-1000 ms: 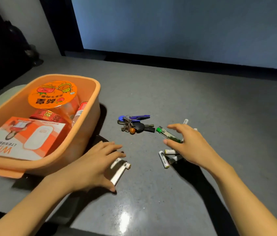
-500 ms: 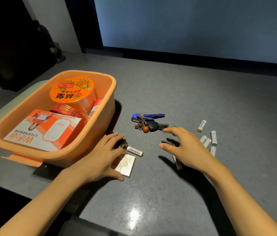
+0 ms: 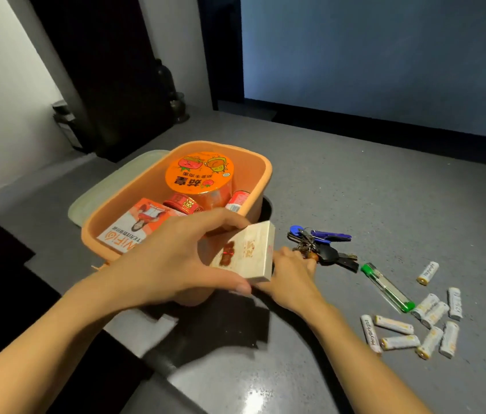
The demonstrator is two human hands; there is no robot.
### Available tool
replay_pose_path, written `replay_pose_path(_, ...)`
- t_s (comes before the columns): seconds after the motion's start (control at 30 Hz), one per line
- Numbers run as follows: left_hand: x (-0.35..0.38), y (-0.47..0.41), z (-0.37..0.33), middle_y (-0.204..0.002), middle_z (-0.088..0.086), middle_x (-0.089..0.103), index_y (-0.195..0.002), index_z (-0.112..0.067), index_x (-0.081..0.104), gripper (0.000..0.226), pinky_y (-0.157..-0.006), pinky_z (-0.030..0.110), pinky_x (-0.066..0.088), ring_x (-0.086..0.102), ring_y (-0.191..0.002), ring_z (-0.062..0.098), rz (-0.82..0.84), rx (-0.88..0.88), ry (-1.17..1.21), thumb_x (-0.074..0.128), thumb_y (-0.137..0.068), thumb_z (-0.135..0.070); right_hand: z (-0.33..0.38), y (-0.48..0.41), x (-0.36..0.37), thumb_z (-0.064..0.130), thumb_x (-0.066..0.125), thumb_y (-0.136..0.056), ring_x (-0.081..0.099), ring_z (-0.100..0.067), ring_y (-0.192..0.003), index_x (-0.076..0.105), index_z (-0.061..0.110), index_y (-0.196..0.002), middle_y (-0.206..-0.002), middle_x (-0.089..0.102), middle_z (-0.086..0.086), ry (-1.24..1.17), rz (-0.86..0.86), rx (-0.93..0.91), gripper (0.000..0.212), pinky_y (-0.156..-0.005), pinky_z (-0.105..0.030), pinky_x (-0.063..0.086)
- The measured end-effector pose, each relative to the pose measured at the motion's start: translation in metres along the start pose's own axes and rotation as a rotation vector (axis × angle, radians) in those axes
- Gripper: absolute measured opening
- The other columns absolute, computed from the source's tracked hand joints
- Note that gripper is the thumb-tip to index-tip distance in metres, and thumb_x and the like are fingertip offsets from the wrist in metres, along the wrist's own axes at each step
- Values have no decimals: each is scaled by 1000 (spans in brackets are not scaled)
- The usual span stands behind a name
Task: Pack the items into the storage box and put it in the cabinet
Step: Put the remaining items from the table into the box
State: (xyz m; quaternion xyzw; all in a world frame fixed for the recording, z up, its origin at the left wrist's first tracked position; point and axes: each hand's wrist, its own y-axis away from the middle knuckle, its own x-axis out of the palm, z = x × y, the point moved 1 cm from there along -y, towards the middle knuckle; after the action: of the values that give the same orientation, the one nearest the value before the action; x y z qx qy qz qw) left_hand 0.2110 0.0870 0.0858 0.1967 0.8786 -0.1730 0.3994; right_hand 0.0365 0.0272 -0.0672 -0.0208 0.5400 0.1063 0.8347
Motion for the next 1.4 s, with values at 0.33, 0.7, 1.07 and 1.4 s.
replay_pose_path(0.33, -70, -15, 56, -107, -25, 50, -115, -37, 49, 70, -73, 12, 42, 47, -95, -4, -83, -110, -262, 61, -53, -67, 8, -17, -68, 43, 70, -72, 60, -22, -78, 64, 22, -84, -79, 61, 2, -316, -280, 145, 25, -76, -38, 43)
replay_pose_path(0.7, -121, -66, 138, -106, -25, 49, -111, -47, 43, 72, -83, 33, 47, 50, -103, 7, 19, 17, -294, 56, -44, -73, 113, -59, -82, 56, 56, -76, 49, -14, -79, 55, 27, -106, -73, 52, 15, -128, -444, 178, 42, -79, -36, 28)
replay_pose_path(1.07, -107, -98, 166, -113, -26, 41, -121, -40, 46, 68, -76, 3, 32, 32, -100, -11, 204, 277, -215, 76, -61, -51, 124, -67, -62, 75, 41, -71, 40, -18, -91, 62, 24, -78, -70, 48, 7, 441, -339, 224, 55, -82, -41, 11)
replay_pose_path(1.4, -70, -137, 143, -126, -19, 39, -124, -47, 44, 65, -87, 9, 27, 27, -109, -7, 415, 484, -203, 76, -69, -36, 86, -44, -96, 41, 49, -89, 47, -7, -88, 63, 32, -101, -94, 48, 9, -17, -607, 397, 20, -76, -29, 14)
